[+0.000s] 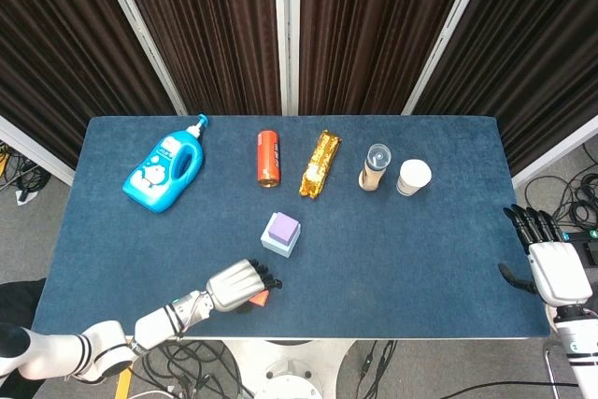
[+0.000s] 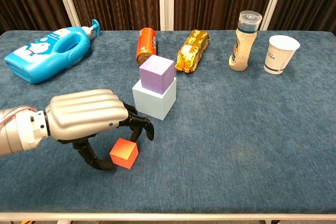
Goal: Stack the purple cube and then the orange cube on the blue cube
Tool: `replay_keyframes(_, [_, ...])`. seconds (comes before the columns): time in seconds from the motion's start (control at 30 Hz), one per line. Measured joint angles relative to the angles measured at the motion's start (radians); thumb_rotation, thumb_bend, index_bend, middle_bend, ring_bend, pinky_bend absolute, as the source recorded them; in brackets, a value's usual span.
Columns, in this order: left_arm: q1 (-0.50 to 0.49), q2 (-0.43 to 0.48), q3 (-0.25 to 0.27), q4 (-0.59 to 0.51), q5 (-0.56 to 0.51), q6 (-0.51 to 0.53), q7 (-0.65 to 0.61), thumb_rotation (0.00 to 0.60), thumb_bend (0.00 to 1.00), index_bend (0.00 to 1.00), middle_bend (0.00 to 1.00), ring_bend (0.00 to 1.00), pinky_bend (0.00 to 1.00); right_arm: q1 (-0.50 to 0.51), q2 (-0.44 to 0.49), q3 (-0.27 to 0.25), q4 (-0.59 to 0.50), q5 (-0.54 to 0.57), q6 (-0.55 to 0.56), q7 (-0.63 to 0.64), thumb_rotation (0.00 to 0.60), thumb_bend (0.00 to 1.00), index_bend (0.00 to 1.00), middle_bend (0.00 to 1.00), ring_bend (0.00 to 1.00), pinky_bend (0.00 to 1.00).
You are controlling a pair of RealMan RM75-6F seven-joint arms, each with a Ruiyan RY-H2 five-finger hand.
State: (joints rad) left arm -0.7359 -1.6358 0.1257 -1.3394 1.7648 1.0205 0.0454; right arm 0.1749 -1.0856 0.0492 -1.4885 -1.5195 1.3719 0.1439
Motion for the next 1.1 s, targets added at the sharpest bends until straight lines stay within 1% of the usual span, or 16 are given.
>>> replay_keyframes(0.17, [-0.002, -0.003, -0.002, -0.001, -0.01, -0.009, 0.0, 0.6, 0.24, 0.37, 0.59, 0.4, 0.49, 0.002, 0.001, 0.001, -0.001, 0.003, -0.004, -0.001, 0.6, 0.19, 0.02, 0.05, 0.0, 0.0])
replay_keyframes(0.43, [0.006, -0.016, -0.004, 0.013, -0.012, 0.007, 0.0, 0.6, 0.27, 0.39, 0.61, 0.42, 0.51, 0.003, 0.002, 0.002, -0.002, 0.005, -0.007, -0.001, 0.6, 0.19, 0.02, 0.05, 0.0, 0.0])
replay_keyframes(0.63, [0.012, 0.005, -0.002, -0.014, -0.02, 0.016, -0.014, 0.6, 0.28, 0.41, 0.63, 0.44, 0.54, 0.003, 0.004, 0.003, -0.003, 0.006, -0.007, 0.002, 0.6, 0.19, 0.02, 0.05, 0.0, 0.0])
replay_keyframes(0.73, [0.018, 0.039, 0.001, -0.042, -0.025, 0.022, -0.016, 0.6, 0.28, 0.41, 0.63, 0.44, 0.54, 0.002, 0.006, 0.003, -0.004, 0.003, -0.001, 0.007, 0.6, 0.19, 0.02, 0.05, 0.0, 0.0])
replay_keyframes(0.93, [0.031, 0.147, 0.008, -0.1, -0.022, 0.056, -0.003, 0.6, 0.28, 0.41, 0.63, 0.45, 0.54, -0.002, 0.008, 0.001, -0.004, -0.007, 0.01, 0.013, 0.6, 0.19, 0.02, 0.05, 0.0, 0.0])
replay_keyframes(1.03, [0.033, 0.212, -0.001, -0.118, -0.027, 0.069, 0.01, 0.6, 0.28, 0.41, 0.63, 0.45, 0.54, -0.004, 0.008, 0.0, -0.004, -0.009, 0.015, 0.014, 0.6, 0.19, 0.02, 0.05, 0.0, 0.0])
replay_keyframes(1.1, [0.032, 0.257, -0.017, -0.135, -0.044, 0.072, 0.013, 0.6, 0.28, 0.41, 0.63, 0.45, 0.54, -0.005, 0.008, 0.0, -0.004, -0.008, 0.016, 0.014, 0.6, 0.19, 0.02, 0.05, 0.0, 0.0])
